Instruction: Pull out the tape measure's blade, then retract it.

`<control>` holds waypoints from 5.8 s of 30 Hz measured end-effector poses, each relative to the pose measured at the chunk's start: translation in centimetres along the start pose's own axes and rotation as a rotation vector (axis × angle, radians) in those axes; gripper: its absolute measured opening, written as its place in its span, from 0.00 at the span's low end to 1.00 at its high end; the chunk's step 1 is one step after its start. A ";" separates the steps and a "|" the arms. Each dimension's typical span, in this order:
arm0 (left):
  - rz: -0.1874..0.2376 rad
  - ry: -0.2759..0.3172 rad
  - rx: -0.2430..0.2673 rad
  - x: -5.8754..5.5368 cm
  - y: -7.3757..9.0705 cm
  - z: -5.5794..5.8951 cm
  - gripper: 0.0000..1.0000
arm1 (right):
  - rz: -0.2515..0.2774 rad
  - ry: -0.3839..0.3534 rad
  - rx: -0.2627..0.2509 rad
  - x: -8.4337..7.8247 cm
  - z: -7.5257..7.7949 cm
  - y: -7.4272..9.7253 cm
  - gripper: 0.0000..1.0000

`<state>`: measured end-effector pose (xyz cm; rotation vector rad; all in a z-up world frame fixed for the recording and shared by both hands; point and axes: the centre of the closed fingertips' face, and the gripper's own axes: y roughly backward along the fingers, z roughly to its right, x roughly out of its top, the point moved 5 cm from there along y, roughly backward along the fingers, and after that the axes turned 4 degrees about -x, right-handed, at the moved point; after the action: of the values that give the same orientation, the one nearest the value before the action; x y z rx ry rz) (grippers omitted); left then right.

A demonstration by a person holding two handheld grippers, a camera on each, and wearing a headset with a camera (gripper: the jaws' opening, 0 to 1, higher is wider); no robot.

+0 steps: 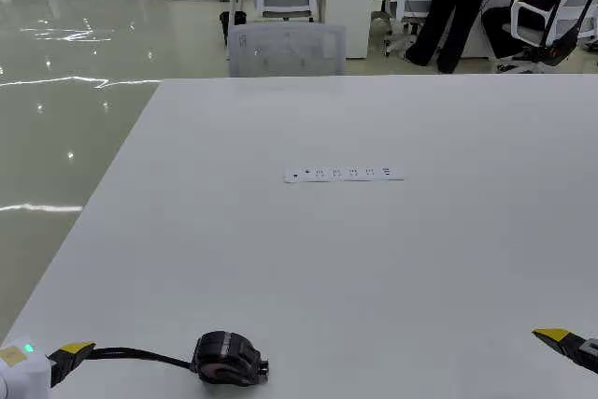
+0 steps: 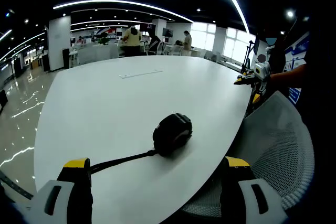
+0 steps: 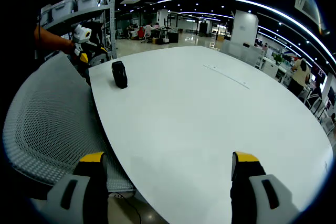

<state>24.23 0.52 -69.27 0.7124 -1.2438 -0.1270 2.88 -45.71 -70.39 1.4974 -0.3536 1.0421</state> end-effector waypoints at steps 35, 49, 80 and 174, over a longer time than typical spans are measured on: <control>0.022 -0.013 0.077 1.2 -0.4 -1.2 1.00 | 0.015 0.034 -0.040 -0.1 0.8 -0.2 1.00; -0.126 -0.165 -0.075 1.7 -2.4 -0.3 1.00 | 0.002 0.109 0.048 1.3 -0.5 -1.8 1.00; -0.470 -0.624 -0.388 5.2 -9.6 2.1 0.83 | 0.085 0.220 0.228 11.3 -4.5 -7.0 1.00; -0.556 -0.677 -0.374 2.2 -14.5 2.6 0.35 | -0.098 0.397 0.483 13.8 -16.6 -26.1 0.12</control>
<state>26.77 -12.89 -75.13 0.6891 -1.5630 -1.1041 23.03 -19.70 -78.52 1.6566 0.2692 1.3754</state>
